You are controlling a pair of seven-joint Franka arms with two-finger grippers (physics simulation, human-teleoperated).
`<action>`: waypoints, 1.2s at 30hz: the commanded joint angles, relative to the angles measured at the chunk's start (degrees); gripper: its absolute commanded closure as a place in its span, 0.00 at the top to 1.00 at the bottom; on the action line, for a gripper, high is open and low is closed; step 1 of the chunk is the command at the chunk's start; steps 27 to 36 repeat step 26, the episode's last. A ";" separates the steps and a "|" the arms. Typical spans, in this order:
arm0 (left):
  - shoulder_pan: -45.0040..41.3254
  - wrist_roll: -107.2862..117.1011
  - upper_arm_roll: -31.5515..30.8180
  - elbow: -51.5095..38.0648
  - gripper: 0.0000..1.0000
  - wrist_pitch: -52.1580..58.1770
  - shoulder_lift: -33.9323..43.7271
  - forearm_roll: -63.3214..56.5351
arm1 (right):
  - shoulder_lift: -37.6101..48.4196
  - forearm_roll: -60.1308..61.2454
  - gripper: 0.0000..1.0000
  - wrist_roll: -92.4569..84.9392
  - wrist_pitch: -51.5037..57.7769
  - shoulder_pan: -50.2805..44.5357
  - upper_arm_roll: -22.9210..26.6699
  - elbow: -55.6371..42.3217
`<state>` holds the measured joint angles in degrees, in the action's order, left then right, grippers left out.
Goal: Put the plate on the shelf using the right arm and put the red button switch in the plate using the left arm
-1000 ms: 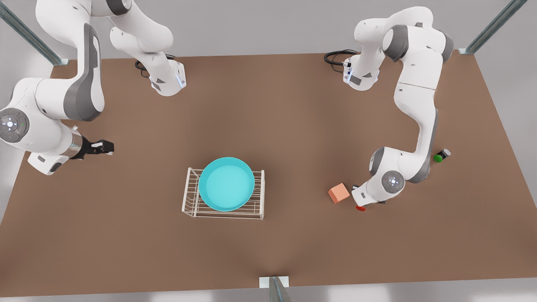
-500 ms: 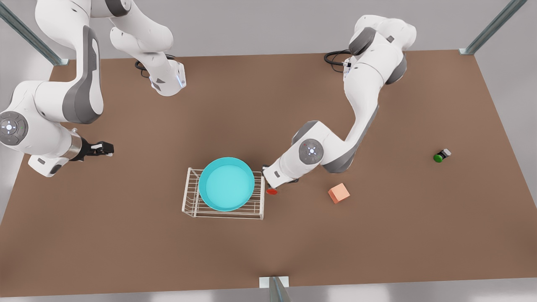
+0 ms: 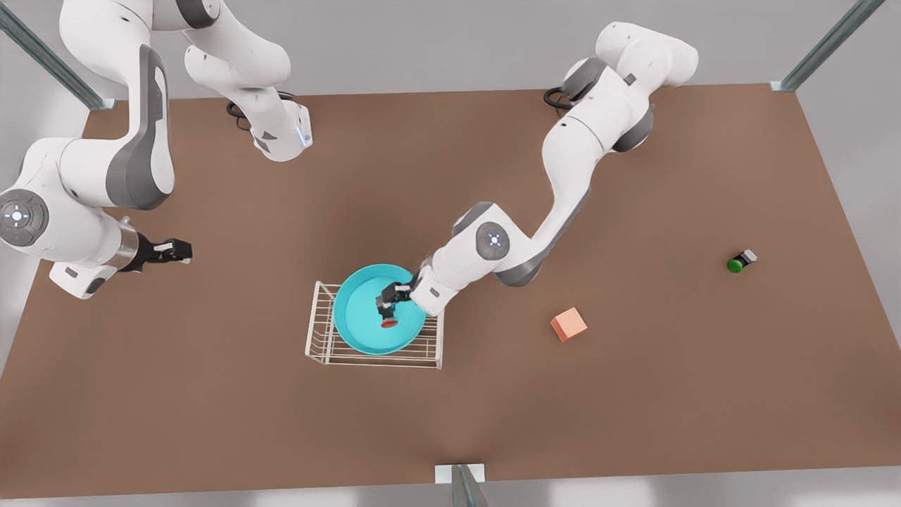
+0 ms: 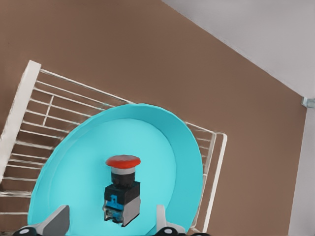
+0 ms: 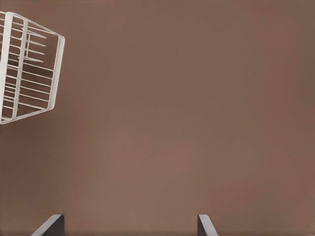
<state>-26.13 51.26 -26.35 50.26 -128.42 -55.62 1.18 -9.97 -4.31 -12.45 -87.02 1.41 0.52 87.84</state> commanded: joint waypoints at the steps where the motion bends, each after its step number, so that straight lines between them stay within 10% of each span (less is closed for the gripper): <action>1: 5.73 11.50 0.15 -0.08 1.00 18.79 5.51 -2.14 | 0.04 0.09 1.00 -0.29 0.01 0.00 0.01 -0.04; 5: 24.97 -34.27 0.07 -0.17 1.00 60.47 21.34 -14.36 | -0.13 -0.09 1.00 -0.20 0.10 0.00 0.01 -0.83; 7: 27.71 -39.29 0.50 4.63 1.00 60.33 25.72 -15.68 | -0.48 -0.61 1.00 -0.20 0.71 -0.09 0.01 -1.36; 9: 20.24 -52.29 17.27 29.89 1.00 47.12 41.38 -5.44 | -0.49 -0.70 1.00 -0.29 0.80 -0.09 0.01 -1.27; 36: 20.41 -52.93 17.56 25.23 1.00 56.35 40.77 -5.22 | -0.92 -0.44 1.00 -0.20 0.80 -0.09 0.01 -1.71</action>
